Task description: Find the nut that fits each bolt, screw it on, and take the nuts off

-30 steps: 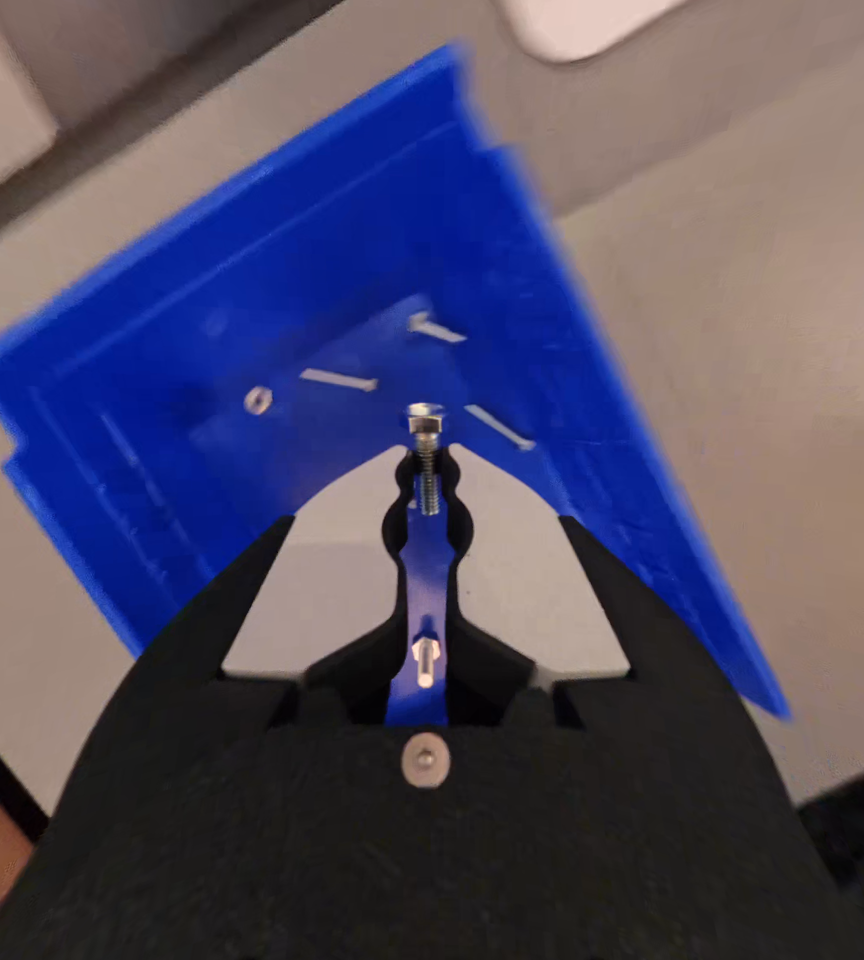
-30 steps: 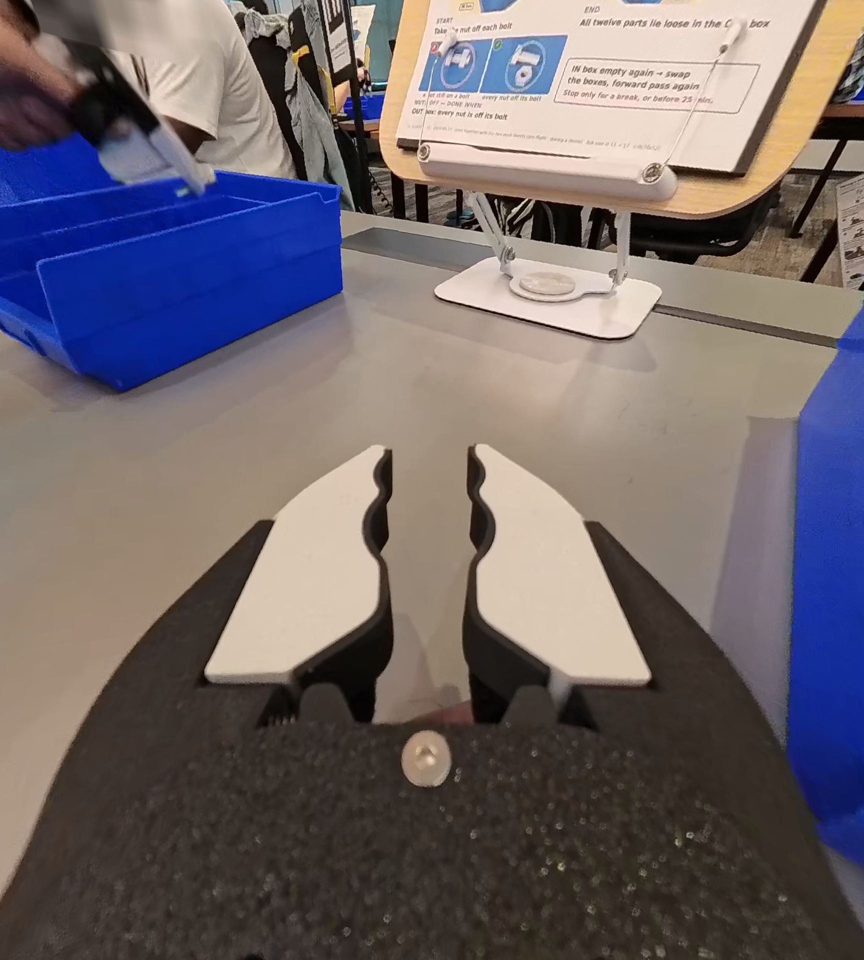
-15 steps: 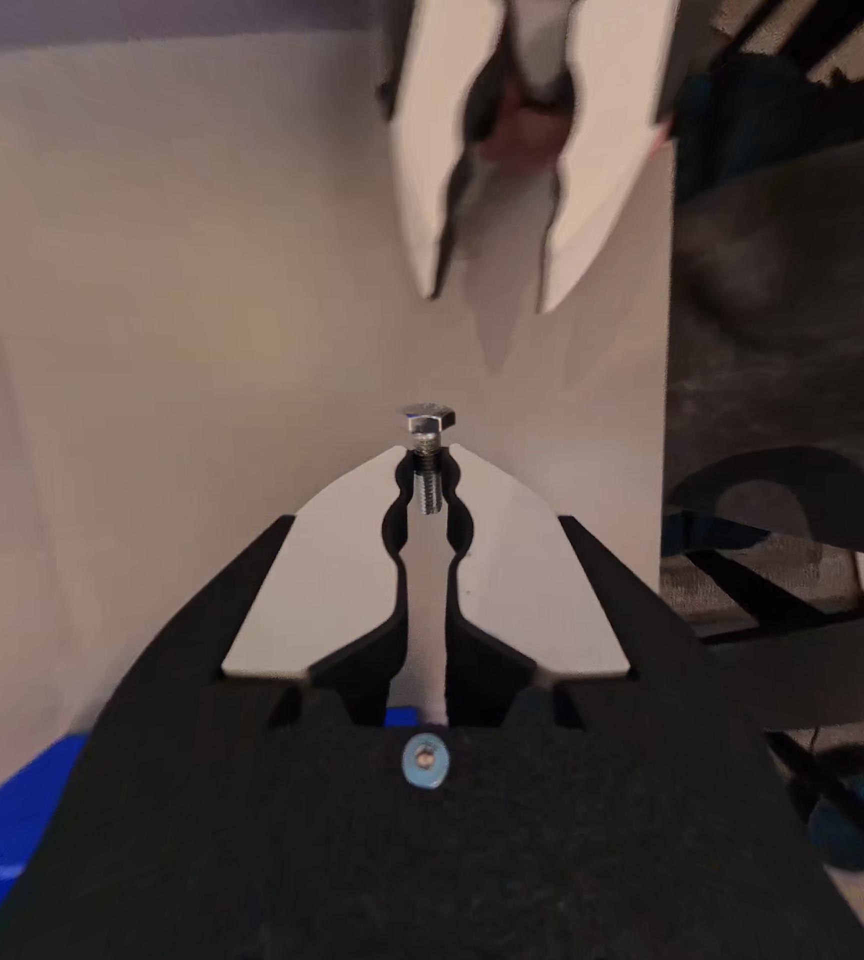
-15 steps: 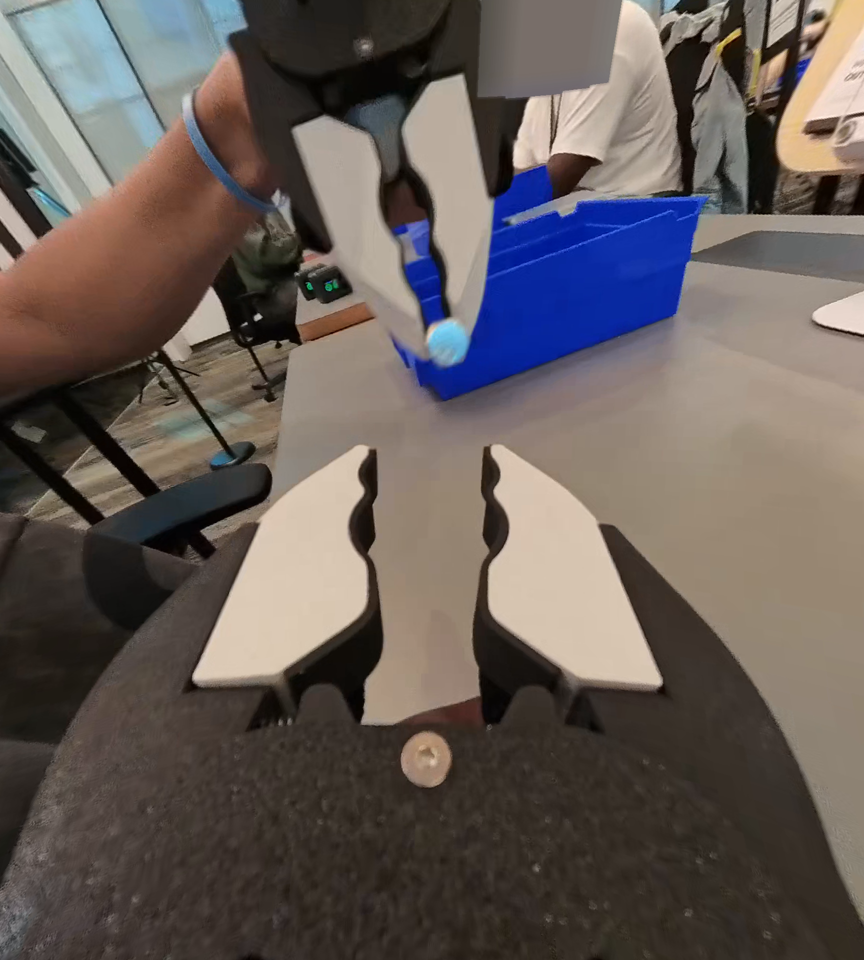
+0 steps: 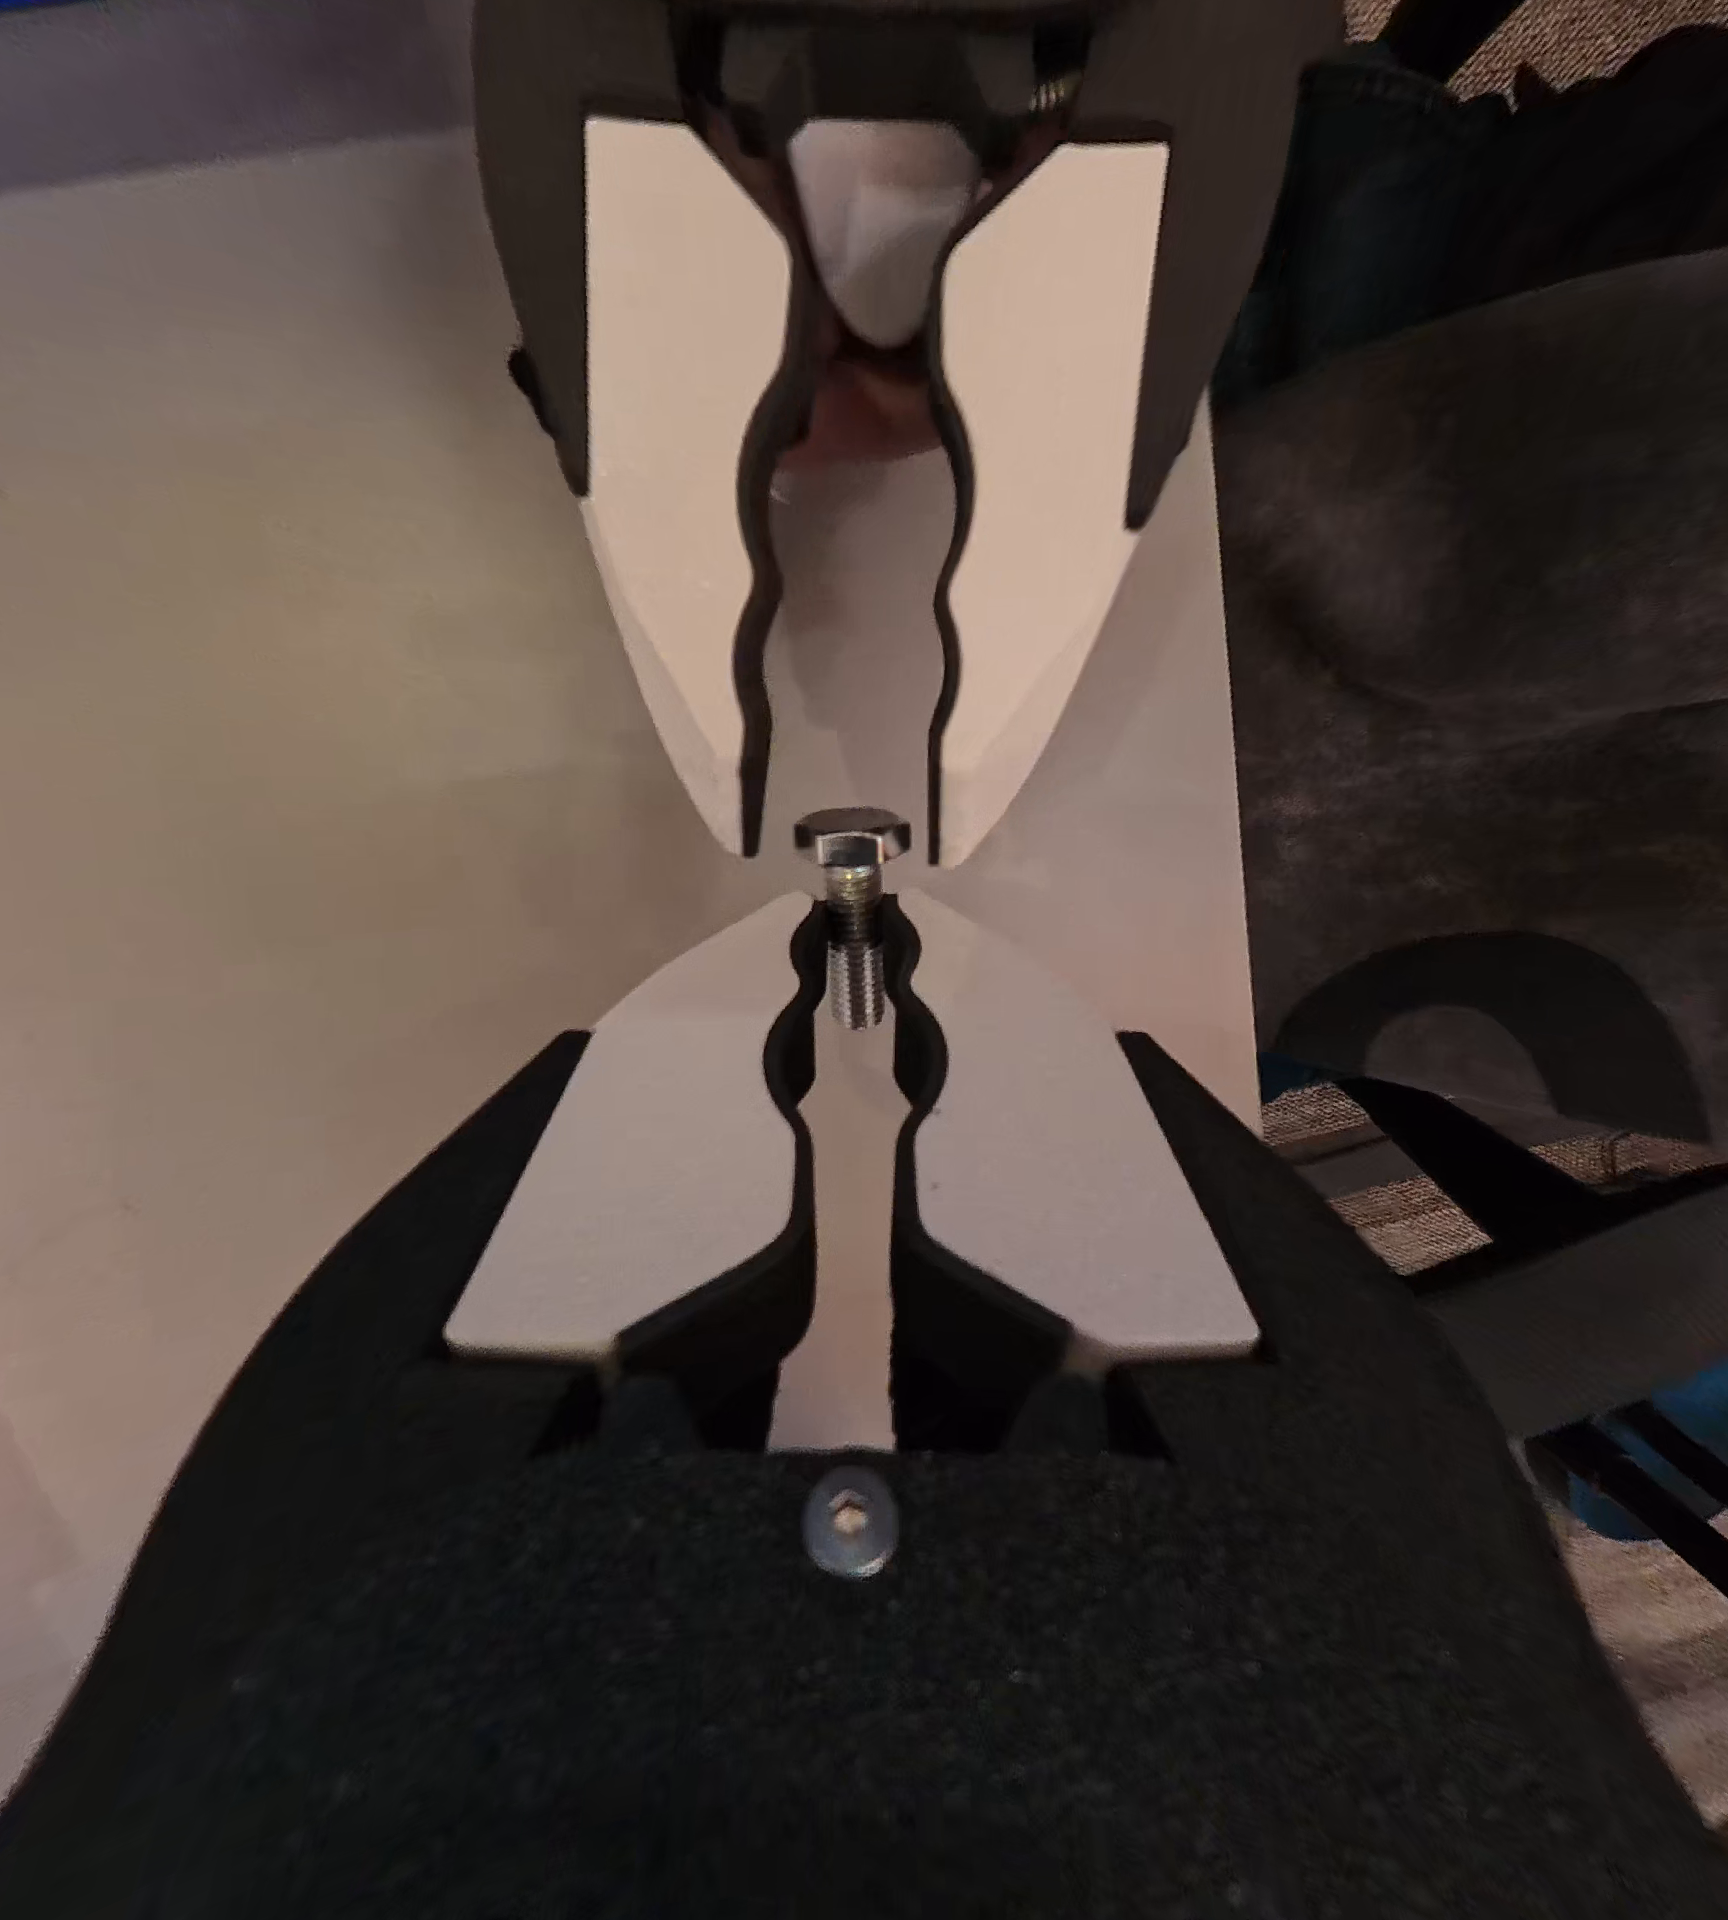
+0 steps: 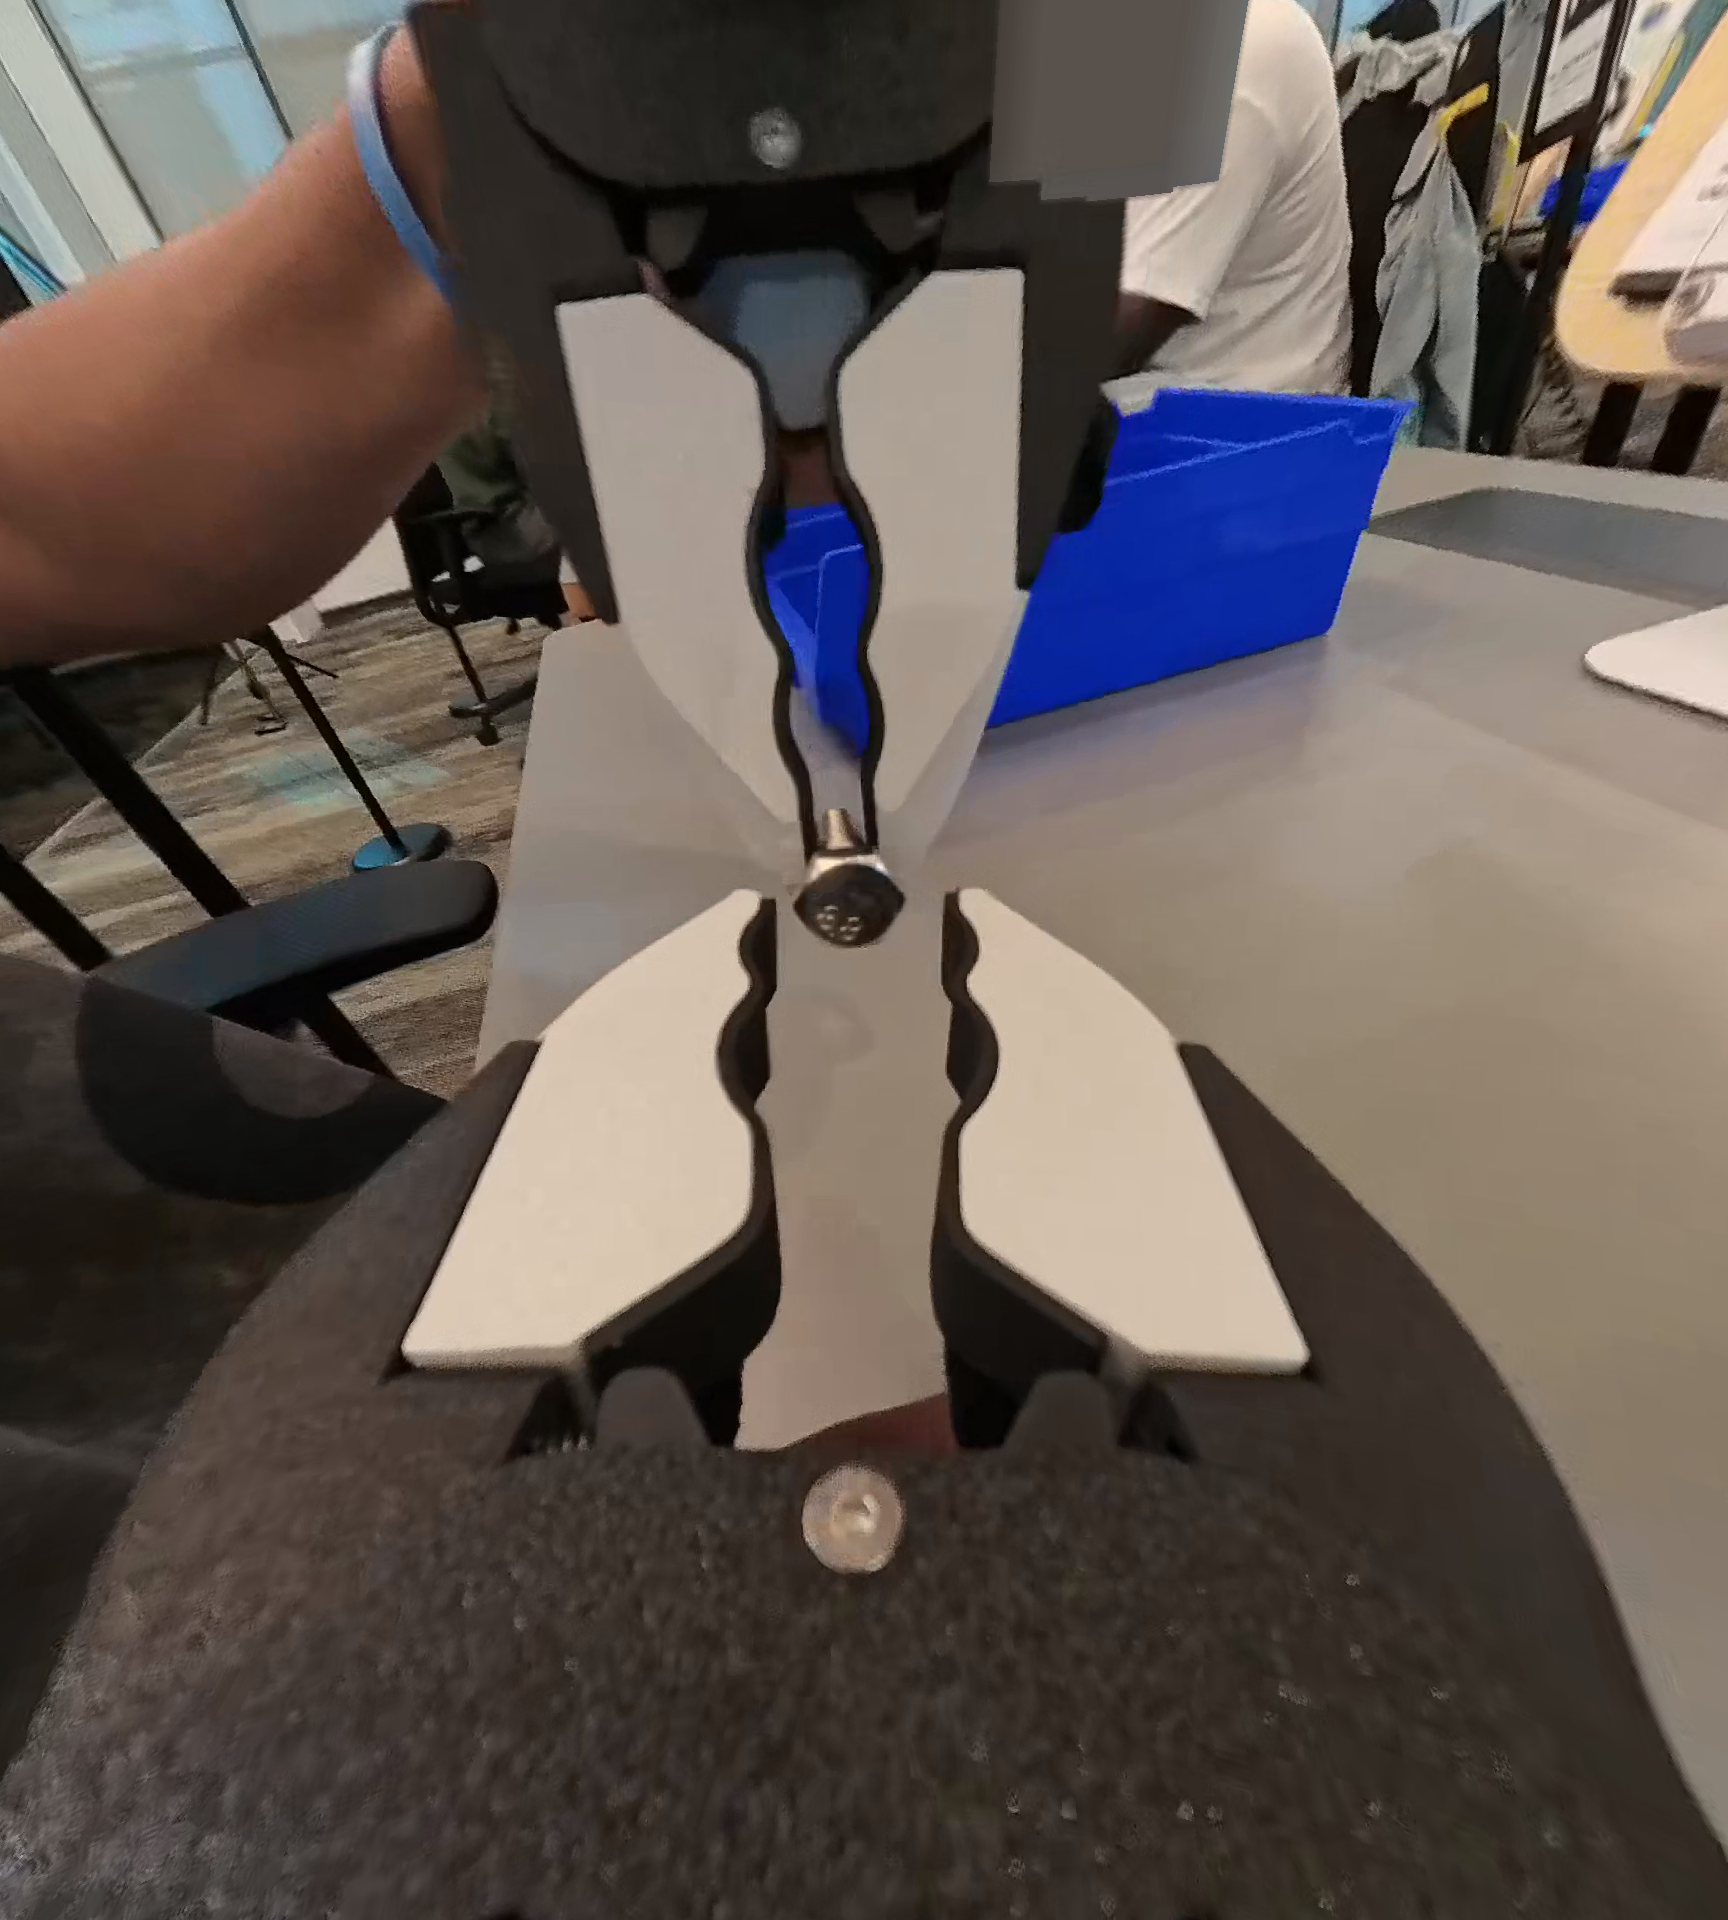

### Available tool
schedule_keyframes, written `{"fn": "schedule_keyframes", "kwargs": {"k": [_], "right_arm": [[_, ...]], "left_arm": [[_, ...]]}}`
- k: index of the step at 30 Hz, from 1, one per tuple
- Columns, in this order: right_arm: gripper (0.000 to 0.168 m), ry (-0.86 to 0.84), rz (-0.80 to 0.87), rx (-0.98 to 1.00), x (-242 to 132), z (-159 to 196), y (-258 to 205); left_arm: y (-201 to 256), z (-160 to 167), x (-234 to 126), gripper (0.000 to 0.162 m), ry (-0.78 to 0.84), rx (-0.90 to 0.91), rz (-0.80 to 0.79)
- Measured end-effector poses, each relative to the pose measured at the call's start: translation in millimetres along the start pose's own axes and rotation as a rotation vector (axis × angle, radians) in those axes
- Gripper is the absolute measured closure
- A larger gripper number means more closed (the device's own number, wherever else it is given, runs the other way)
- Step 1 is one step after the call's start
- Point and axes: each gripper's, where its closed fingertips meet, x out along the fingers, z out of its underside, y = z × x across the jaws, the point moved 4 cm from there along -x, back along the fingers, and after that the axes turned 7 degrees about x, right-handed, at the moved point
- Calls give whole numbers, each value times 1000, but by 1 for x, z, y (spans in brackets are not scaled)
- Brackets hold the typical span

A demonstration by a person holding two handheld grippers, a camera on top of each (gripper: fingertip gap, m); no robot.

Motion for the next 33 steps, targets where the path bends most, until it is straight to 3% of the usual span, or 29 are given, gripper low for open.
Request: {"fn": "schedule_keyframes", "kwargs": {"k": [7,26,30,33], "right_arm": [[145,24,-85,192,4,-1,4],[150,-11,-74,173,7,-8,10],[150,32,-70,164,4,-19,21],[150,78,-36,177,-2,-29,39]], "left_arm": [[0,5,5,153,-50,35,-73],[-5,5,-2,153,-60,16,-153],[-19,8,-17,148,45,-117,-216],[-40,23,-37,137,279,-294,-352]]}}
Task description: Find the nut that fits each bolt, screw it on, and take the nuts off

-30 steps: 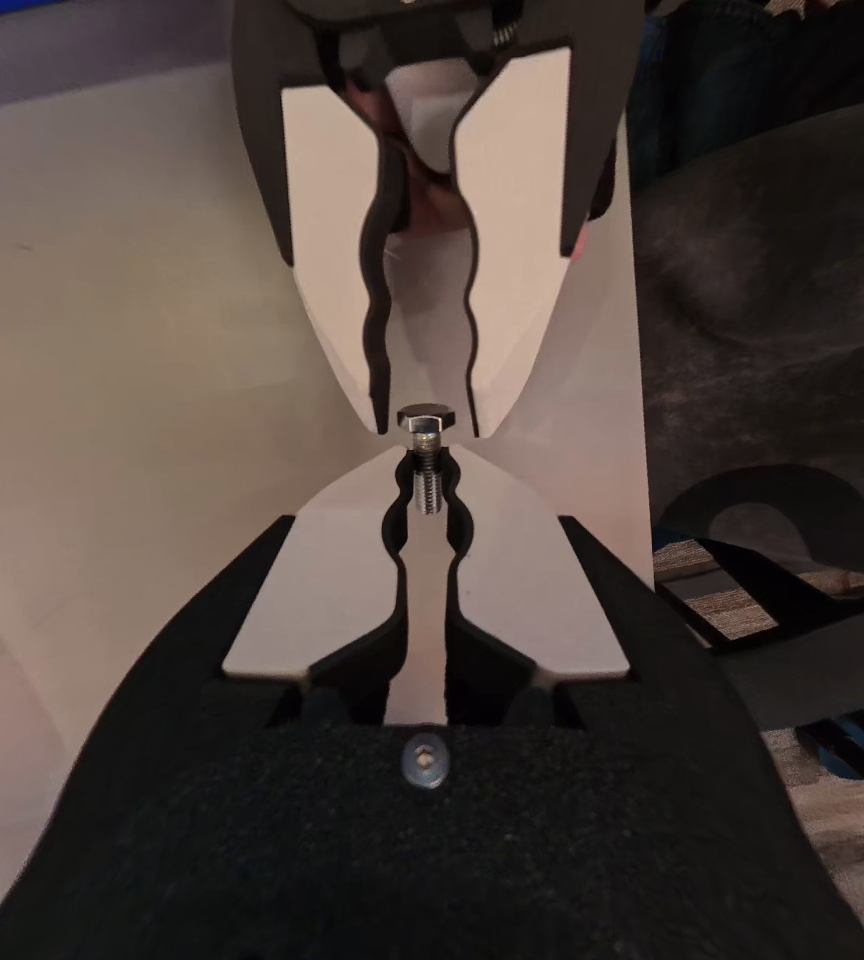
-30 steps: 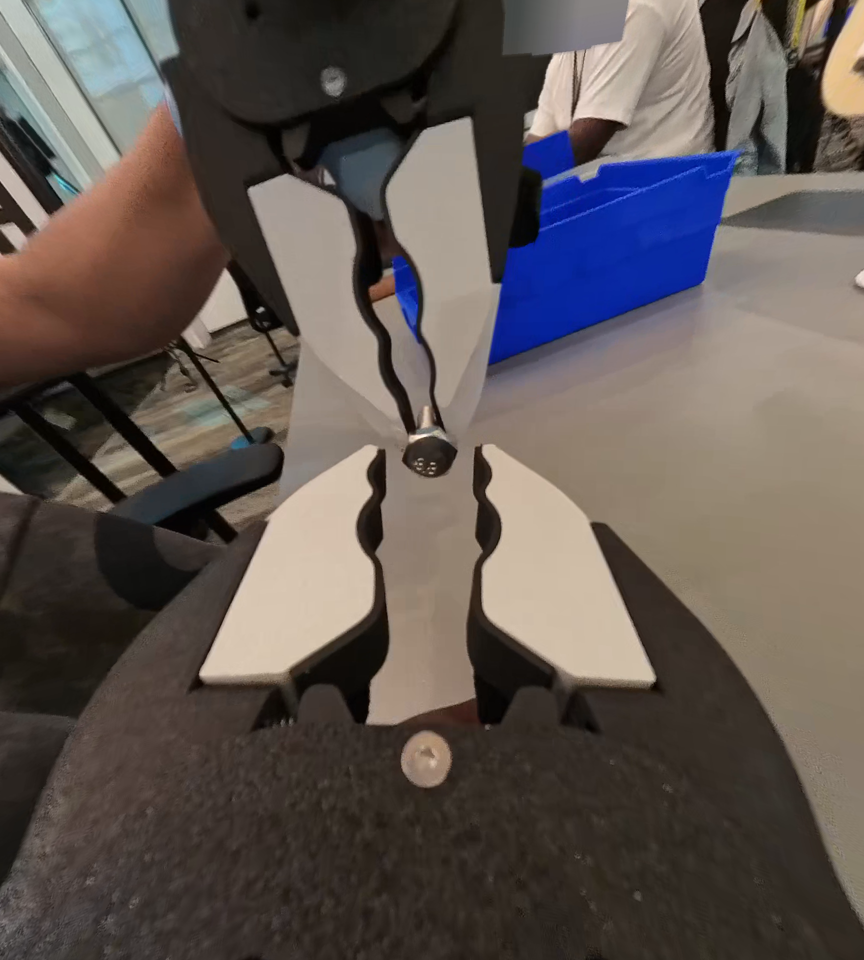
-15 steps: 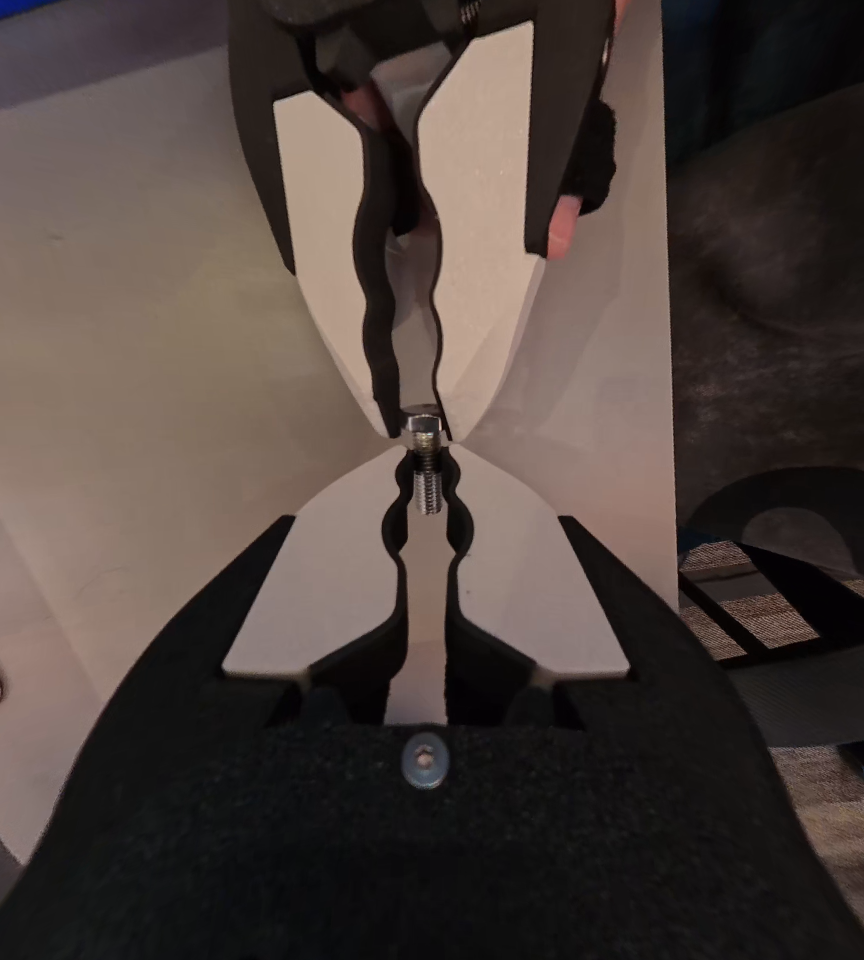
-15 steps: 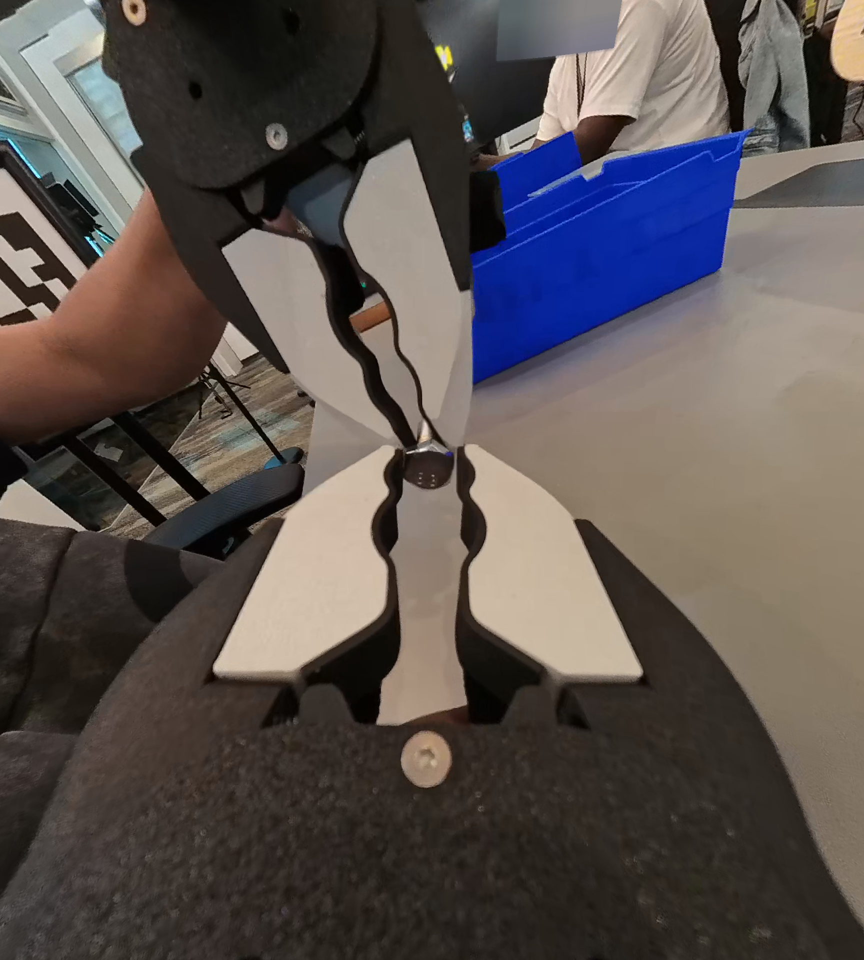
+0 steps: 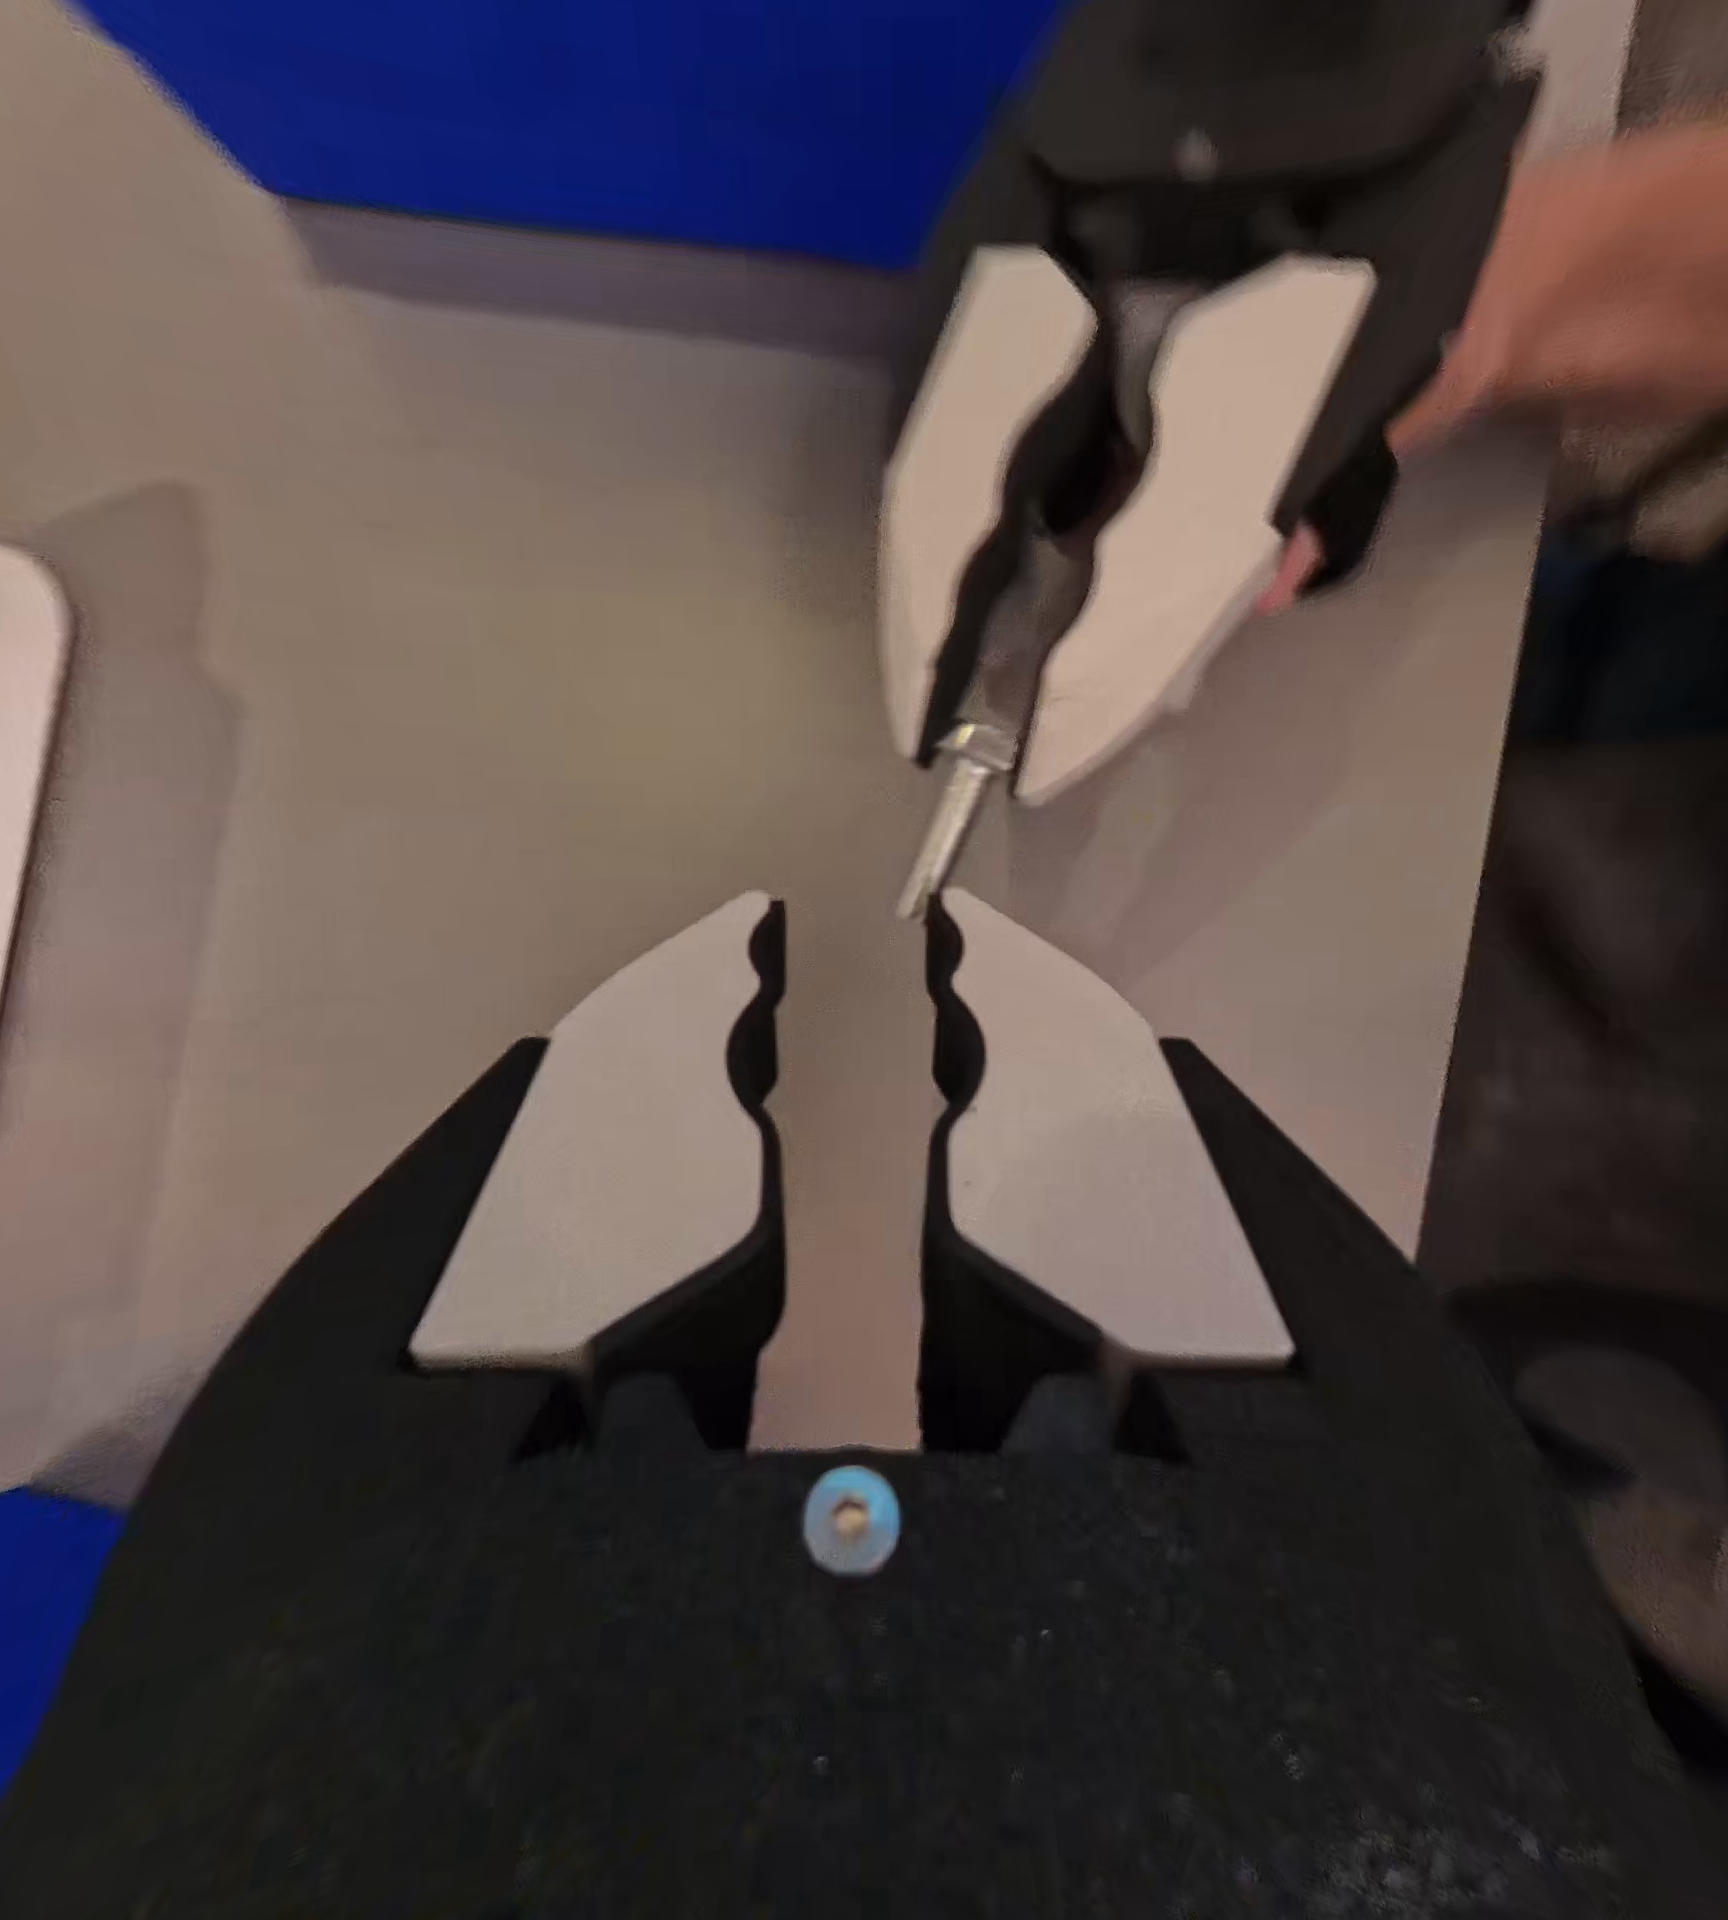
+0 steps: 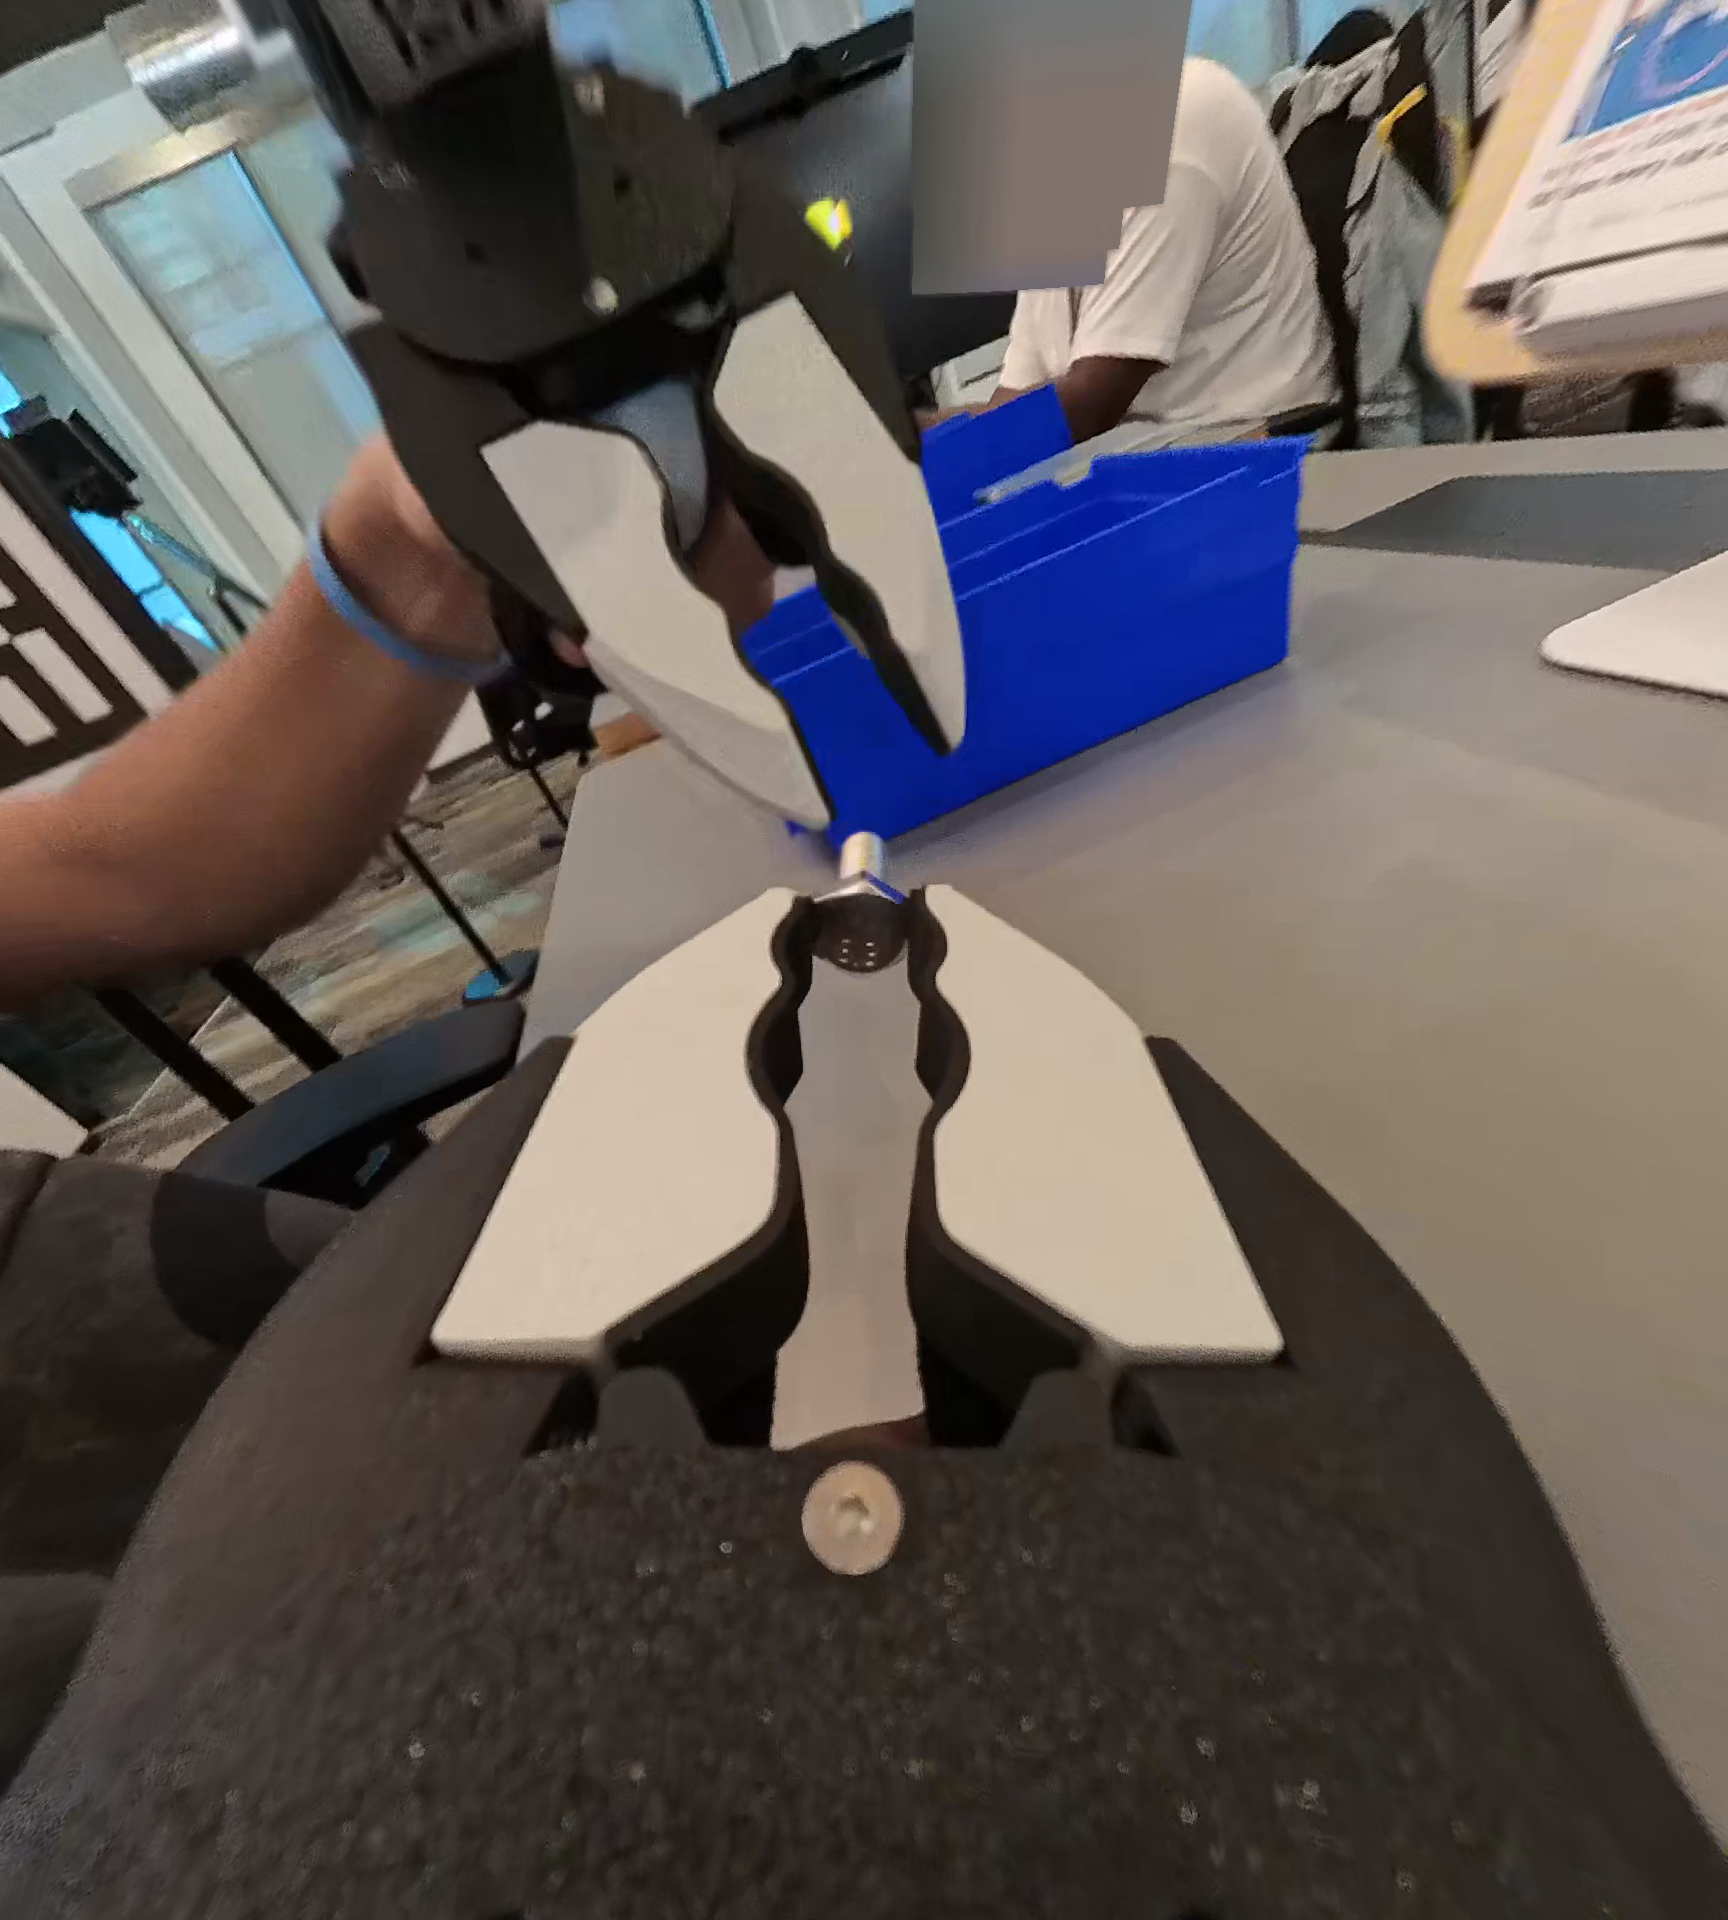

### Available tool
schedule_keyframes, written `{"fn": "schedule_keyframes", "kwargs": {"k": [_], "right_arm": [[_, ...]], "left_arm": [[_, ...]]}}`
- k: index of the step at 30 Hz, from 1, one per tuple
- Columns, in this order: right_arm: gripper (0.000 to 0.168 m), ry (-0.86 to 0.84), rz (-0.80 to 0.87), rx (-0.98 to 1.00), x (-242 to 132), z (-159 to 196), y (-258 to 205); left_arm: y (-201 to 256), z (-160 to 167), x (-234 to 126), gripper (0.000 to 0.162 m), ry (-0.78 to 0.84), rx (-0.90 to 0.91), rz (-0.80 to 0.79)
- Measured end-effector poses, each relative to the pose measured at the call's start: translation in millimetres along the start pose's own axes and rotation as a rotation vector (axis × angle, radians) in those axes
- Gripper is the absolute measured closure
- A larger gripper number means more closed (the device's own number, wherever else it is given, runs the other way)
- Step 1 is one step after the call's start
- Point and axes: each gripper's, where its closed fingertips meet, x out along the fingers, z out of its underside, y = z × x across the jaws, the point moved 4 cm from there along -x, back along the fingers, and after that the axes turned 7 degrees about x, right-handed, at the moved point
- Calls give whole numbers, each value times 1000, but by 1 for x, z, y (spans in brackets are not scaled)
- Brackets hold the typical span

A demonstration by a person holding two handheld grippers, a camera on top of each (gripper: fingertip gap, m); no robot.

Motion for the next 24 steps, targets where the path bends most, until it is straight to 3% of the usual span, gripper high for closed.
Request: {"fn": "schedule_keyframes", "kwargs": {"k": [3,9,13,17,24], "right_arm": [[150,74,9,35,-3,-11,13],[150,104,93,30,0,-14,30],[150,32,117,-20,11,-16,33],[150,57,126,-39,16,-24,31],[150,51,203,-46,-1,-13,42]], "left_arm": [[-33,19,1,130,333,-292,-122],[-55,91,23,129,626,-576,-341],[-51,95,15,126,687,-598,-357],[-47,93,22,125,615,-539,-401],[-45,82,36,125,592,-543,-401]]}}
